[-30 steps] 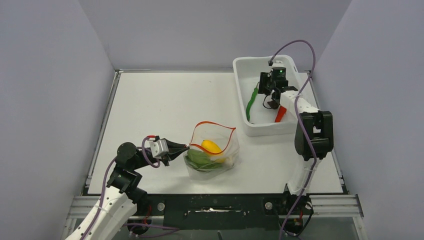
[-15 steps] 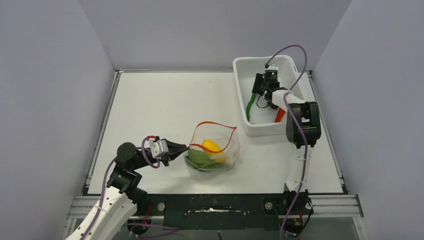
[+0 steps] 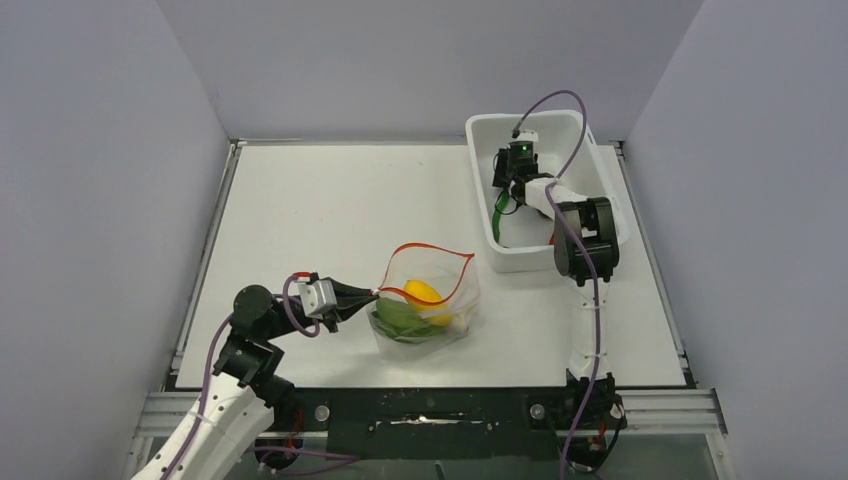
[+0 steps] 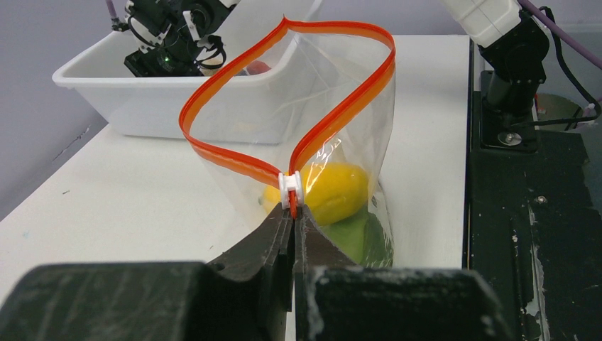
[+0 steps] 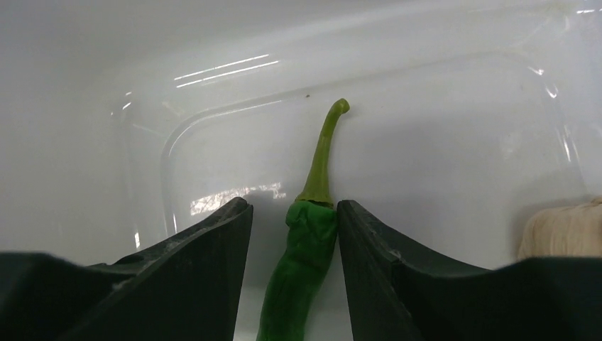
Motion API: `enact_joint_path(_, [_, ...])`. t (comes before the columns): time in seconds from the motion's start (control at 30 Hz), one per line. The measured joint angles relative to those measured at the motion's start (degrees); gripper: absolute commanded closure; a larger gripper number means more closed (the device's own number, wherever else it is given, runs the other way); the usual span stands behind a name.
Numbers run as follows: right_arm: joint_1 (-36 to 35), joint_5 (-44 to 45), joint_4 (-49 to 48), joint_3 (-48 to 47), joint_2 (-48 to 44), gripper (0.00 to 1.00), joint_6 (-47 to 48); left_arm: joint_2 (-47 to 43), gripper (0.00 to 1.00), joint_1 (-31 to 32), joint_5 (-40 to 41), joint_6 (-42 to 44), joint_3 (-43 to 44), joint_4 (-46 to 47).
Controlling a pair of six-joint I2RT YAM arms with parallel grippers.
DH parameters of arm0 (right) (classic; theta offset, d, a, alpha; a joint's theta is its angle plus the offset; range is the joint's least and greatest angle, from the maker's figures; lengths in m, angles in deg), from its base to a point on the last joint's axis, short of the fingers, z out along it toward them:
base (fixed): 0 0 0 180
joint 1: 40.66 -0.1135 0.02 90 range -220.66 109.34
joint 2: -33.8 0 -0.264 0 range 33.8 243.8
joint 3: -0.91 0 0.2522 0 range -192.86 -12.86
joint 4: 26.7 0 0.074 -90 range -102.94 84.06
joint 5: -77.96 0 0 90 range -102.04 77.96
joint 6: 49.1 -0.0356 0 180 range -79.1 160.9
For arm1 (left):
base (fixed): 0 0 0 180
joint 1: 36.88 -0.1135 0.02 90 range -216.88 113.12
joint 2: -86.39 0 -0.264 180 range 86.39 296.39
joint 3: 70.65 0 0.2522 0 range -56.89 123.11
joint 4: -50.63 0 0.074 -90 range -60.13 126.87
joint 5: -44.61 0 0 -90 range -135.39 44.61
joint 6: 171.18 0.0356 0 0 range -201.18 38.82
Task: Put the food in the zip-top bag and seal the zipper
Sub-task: Pick up the fake vegetable from the bin.
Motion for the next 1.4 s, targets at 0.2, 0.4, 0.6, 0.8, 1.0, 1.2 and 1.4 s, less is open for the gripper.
enact_joint_path(0.2, [-0.22, 2.89, 0.57, -1.07, 0.92, 0.72, 0.22, 0.2, 1.0, 0.0, 0.04, 0.63, 0.0, -0.2])
enact_joint_path(0.4, [0.42, 1.7, -1.36, 0.28, 0.7, 0.81, 1.29, -0.39, 1.0, 0.0, 0.52, 1.11, 0.0, -1.18])
enact_joint_path(0.6, [0.68, -0.83, -2.86, 2.25, -0.46, 0.82, 1.97, -0.85, 1.0, 0.0, 0.85, 1.6, 0.0, -1.33])
enact_joint_path(0.8, [0.96, -4.11, -3.26, 7.8, -4.72, 0.85, 2.91, -0.83, 1.0, 0.0, 0.9, 2.03, 0.0, -1.68])
enact_joint_path(1.0, [1.01, -6.84, -4.26, 11.21, -9.62, 0.86, 3.48, -0.83, 1.0, 0.0, 0.87, 2.03, 0.0, -1.68])
enact_joint_path(1.2, [1.03, -8.37, -5.55, 16.41, -17.88, 0.86, 4.2, -0.92, 1.0, 0.0, 0.92, 1.97, 0.0, -1.64])
enact_joint_path(1.4, [1.05, -9.53, -6.49, 21.18, -26.34, 0.85, 4.52, -0.63, 1.0, 0.02, 1.7, 1.75, 0.0, -1.16])
